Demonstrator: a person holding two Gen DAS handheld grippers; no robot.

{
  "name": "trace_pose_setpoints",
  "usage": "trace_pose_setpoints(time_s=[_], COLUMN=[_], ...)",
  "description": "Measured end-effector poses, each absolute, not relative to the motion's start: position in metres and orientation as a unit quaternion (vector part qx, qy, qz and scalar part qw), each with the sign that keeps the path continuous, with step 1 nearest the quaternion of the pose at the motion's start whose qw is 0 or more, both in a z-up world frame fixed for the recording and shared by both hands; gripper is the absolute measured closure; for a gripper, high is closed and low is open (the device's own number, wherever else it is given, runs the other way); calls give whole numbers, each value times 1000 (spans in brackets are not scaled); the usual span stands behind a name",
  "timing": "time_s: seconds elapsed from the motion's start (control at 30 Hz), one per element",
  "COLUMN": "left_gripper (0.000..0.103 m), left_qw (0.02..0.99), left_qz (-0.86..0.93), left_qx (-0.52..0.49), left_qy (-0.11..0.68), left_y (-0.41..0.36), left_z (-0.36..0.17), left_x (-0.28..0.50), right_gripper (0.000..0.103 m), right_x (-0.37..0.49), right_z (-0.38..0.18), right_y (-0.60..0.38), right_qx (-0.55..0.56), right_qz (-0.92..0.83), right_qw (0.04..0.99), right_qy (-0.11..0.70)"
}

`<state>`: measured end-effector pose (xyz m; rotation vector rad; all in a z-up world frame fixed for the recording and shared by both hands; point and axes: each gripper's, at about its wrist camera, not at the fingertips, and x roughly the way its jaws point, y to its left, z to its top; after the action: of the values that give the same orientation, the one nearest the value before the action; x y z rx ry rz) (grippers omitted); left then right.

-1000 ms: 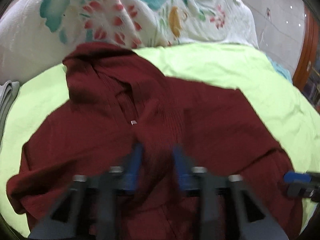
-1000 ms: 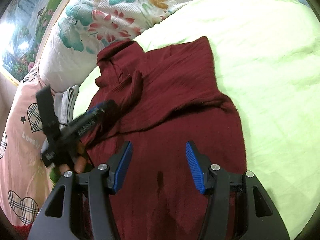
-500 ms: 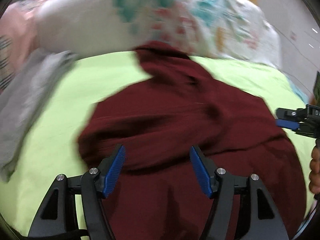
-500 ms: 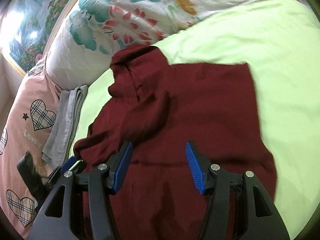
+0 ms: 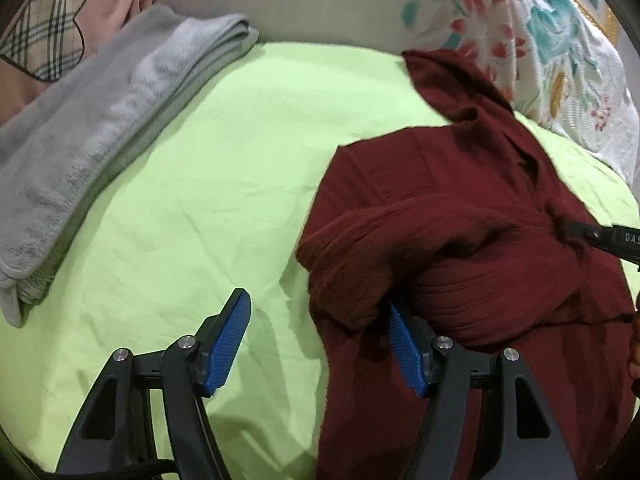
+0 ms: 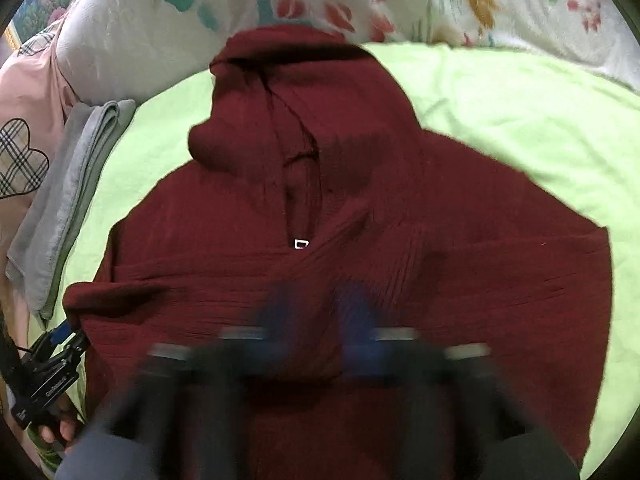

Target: Fold large clothes

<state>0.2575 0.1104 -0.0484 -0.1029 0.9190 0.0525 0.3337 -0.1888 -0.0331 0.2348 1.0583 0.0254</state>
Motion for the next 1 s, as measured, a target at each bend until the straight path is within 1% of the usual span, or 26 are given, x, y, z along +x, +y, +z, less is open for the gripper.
trace_pose_setpoints(time_s=[0.07,0.13,0.23,0.27,0.3,0.47,0.57,0.67,0.73,0.77,0.8,0.83,1.0], left_gripper=[48,53,63,65,66,67,67,65,65,65,65,64,62], left_qw=[893,893,892,893,894,896,896,896,896,896,896,896,894], left_qz=[29,33,37,36,37,48,47,46,46,46,46,46,42], left_qx=[-52,-53,-47,-44,-38,-16,-26,-33,-33,-32,-33,-34,-48], left_qy=[445,446,447,446,444,441,441,441,441,441,441,441,443], left_y=[111,110,103,100,97,91,96,99,99,98,98,98,103], left_z=[-51,-52,-53,-53,-53,-53,-53,-54,-54,-54,-54,-54,-56], left_x=[262,265,269,270,269,267,265,263,264,263,263,262,263], right_gripper=[98,99,100,100,100,98,94,83,68,63,56,52,51], right_x=[326,311,282,276,271,264,250,235,235,237,243,250,300], right_z=[-23,1,27,30,28,-30,-43,-29,-15,-7,0,2,-13], right_y=[-201,-214,-241,-247,-251,-278,-294,-306,-310,-311,-313,-313,-319], right_qx=[140,159,204,203,201,213,244,255,251,243,236,229,184], right_qz=[24,30,40,32,23,-31,-63,-82,-82,-77,-70,-60,-24], right_qw=[873,900,927,931,932,880,863,873,882,889,894,897,880], right_qy=[466,404,311,301,300,425,438,408,390,380,375,373,436])
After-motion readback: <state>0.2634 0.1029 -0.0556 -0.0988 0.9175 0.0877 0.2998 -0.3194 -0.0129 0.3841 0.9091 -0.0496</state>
